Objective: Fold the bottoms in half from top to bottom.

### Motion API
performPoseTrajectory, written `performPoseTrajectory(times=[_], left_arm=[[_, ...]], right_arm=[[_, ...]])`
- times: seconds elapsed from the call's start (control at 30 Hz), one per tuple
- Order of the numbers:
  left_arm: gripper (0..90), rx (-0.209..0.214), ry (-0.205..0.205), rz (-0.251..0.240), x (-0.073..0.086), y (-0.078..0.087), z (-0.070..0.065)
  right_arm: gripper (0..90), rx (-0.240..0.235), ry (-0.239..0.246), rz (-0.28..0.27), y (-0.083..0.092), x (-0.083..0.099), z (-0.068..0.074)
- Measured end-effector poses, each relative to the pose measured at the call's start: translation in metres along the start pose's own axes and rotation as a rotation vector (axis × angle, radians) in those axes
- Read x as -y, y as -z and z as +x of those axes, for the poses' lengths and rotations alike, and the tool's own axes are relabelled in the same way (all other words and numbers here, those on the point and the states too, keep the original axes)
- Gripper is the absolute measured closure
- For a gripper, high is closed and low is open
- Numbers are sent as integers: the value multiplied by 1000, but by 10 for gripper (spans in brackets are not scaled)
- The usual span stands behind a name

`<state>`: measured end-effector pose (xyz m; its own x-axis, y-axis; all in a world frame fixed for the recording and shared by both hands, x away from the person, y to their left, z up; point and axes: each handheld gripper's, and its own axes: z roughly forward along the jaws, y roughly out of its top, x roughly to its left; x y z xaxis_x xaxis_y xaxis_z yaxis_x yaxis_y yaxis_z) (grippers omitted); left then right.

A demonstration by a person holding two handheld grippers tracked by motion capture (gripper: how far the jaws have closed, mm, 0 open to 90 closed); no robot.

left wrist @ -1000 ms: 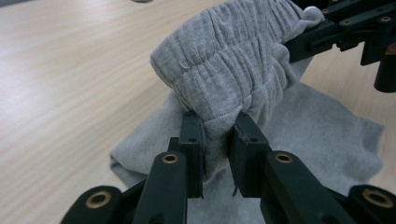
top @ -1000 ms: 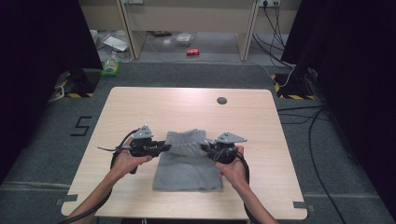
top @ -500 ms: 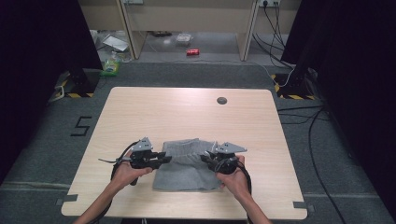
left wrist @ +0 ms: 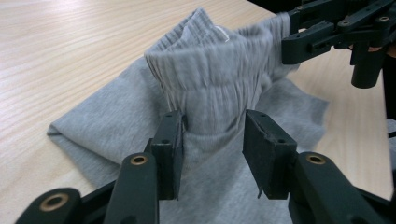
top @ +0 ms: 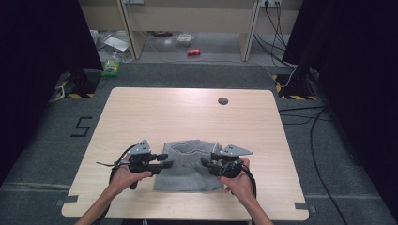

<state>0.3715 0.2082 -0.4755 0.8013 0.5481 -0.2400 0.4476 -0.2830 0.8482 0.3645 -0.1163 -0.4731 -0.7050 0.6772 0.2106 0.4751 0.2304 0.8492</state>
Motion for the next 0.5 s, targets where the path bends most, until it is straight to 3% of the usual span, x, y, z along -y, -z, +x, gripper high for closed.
performPoseTrajectory(times=[0.17,0.33,0.5], left_arm=[[574,34,-4,-36,-6,8,-7],[566,27,17,-90,-13,14,-6],[561,-13,17,-72,-11,7,-6]], right_arm=[[543,-4,-1,-30,11,-2,1],[538,9,-25,-42,13,-3,-4],[538,14,-23,-32,11,-1,-4]])
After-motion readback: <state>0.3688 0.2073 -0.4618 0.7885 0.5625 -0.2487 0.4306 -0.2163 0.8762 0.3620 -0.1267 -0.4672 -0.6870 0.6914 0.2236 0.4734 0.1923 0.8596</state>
